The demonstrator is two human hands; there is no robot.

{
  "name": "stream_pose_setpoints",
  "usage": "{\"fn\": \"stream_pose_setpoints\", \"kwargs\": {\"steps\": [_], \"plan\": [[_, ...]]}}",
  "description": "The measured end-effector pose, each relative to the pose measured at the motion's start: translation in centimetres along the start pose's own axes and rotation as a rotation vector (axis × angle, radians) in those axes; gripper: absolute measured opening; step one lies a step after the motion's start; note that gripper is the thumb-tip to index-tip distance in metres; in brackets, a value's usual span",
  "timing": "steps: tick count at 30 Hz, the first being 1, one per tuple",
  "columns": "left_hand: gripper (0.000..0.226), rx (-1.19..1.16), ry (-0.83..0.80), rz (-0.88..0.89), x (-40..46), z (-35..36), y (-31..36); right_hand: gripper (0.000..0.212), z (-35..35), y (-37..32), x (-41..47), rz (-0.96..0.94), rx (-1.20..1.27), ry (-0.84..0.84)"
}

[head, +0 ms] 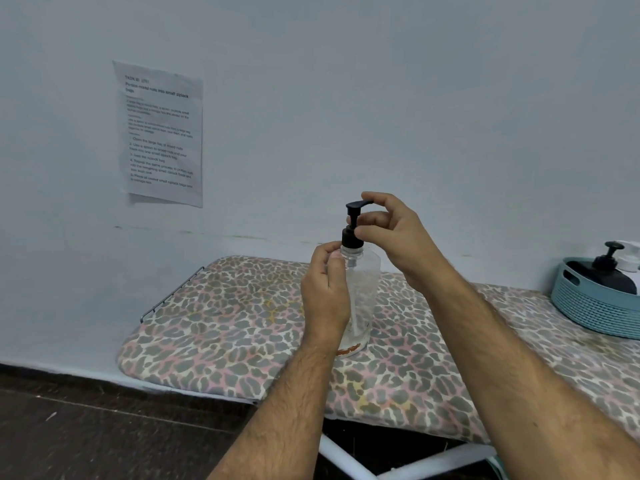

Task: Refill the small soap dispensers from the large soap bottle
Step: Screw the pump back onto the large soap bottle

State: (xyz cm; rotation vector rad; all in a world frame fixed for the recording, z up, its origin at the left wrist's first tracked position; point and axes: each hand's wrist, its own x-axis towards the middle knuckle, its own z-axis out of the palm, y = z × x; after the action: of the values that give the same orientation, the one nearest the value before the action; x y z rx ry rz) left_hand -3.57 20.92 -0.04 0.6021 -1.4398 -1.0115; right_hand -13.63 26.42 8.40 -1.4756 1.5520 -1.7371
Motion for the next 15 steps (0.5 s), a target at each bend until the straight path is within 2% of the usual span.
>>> {"fn": "stream_pose_setpoints", "kwargs": {"steps": [7,11,15], "plan": [[0.027,0.016,-0.007,0.011,0.09,-0.08,0.22,0.061,0.04,0.17,-0.18,0.009,-0.031,0.023],[0.024,0.017,-0.004,-0.013,0.06,-0.07,0.25,0.056,0.08,0.26,-0.1,0.016,0.022,-0.006],[0.023,0.028,-0.008,-0.024,0.13,-0.07,0.27,0.064,0.17,0.22,-0.15,0.018,-0.042,0.04]]}}
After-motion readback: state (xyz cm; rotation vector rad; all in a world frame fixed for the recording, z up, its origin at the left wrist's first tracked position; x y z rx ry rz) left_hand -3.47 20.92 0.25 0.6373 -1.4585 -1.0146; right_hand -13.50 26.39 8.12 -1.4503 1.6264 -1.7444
